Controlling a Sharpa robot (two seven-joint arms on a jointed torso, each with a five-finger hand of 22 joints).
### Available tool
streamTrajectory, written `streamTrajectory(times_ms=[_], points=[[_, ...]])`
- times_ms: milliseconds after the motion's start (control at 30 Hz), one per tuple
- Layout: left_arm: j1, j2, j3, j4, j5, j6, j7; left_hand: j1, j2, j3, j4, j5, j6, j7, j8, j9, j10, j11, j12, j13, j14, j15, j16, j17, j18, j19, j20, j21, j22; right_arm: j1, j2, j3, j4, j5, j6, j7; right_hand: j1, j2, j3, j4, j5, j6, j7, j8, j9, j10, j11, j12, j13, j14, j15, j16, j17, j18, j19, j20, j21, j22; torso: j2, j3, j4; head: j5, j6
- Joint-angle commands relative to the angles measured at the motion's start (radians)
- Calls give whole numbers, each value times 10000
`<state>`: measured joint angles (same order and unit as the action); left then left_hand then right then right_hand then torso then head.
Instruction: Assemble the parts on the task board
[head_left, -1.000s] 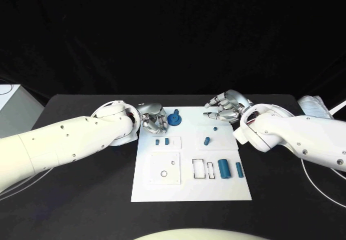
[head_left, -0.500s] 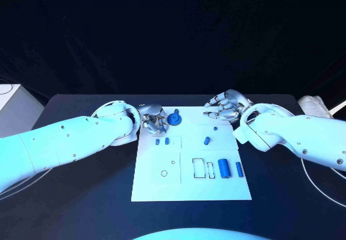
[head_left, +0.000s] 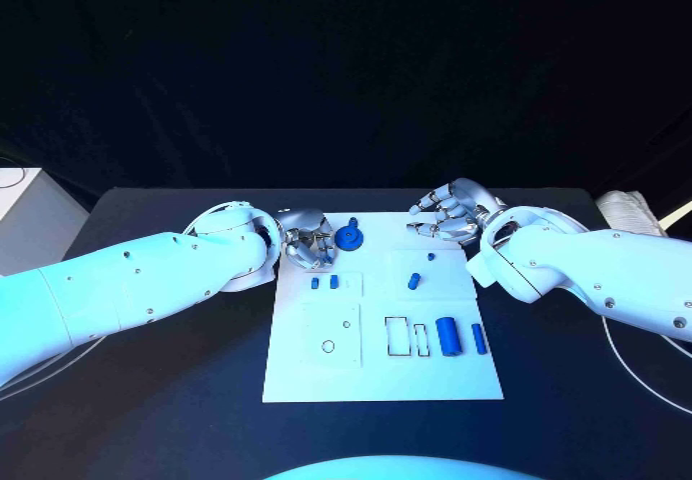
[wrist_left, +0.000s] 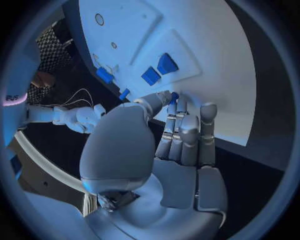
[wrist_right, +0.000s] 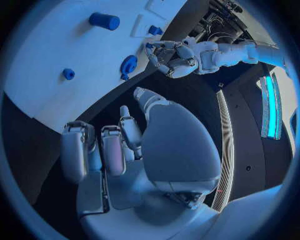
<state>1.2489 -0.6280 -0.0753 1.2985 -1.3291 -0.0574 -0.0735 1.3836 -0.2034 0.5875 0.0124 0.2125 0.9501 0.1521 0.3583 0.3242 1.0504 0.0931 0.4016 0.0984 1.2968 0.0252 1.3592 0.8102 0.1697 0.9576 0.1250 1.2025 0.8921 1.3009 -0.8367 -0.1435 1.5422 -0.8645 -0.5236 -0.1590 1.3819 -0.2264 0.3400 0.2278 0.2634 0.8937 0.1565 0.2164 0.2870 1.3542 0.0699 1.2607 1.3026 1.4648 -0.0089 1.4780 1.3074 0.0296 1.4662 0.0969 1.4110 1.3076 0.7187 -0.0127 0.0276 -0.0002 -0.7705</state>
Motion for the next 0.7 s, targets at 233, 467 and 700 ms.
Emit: streamTrajectory(times_ms=[233, 467, 700], points=[[-45, 39, -21, -36, 25, 196, -69, -91, -141, -24, -41, 29, -154, 36, -130, -63, -84, 37, -93, -13, -82, 23, -44, -49, -103, -79, 35, -85, -40, -2, -2, 1, 8, -97, 19, 113, -72, 6, 36, 2, 30, -70, 13, 40, 5, -66, 3, -45, -8, 633, 34, -64, 1006, 109, 250, 17, -33, 1585, -8, 1, 0, 2, -17], [-48, 35, -21, -41, 44, 156, -87, -112, -149, -17, -35, 35, -231, 53, -203, -89, -144, 59, -142, -20, -88, 43, -24, -41, -100, -82, 58, -94, -44, -2, -1, 1, 4, -97, 28, 112, -72, 6, 36, 2, 30, -70, 13, 40, 5, -66, 3, -45, -8, 633, 34, -64, 1006, 109, 250, 17, -33, 1585, -14, -2, 2, 0, -7], [-51, 23, -21, -29, 77, 87, -83, -138, -158, -11, -25, 36, -362, 84, -320, -137, -186, 85, -173, -12, -154, 68, -39, -156, -82, -151, 88, -147, -119, -3, 1, 1, -7, -97, 41, 105, -72, 6, 36, 2, 30, -70, 13, 40, 5, -66, 3, -45, -8, 633, 34, -64, 1006, 109, 250, 17, -33, 1585, -6, -5, 6, 4, 18]])
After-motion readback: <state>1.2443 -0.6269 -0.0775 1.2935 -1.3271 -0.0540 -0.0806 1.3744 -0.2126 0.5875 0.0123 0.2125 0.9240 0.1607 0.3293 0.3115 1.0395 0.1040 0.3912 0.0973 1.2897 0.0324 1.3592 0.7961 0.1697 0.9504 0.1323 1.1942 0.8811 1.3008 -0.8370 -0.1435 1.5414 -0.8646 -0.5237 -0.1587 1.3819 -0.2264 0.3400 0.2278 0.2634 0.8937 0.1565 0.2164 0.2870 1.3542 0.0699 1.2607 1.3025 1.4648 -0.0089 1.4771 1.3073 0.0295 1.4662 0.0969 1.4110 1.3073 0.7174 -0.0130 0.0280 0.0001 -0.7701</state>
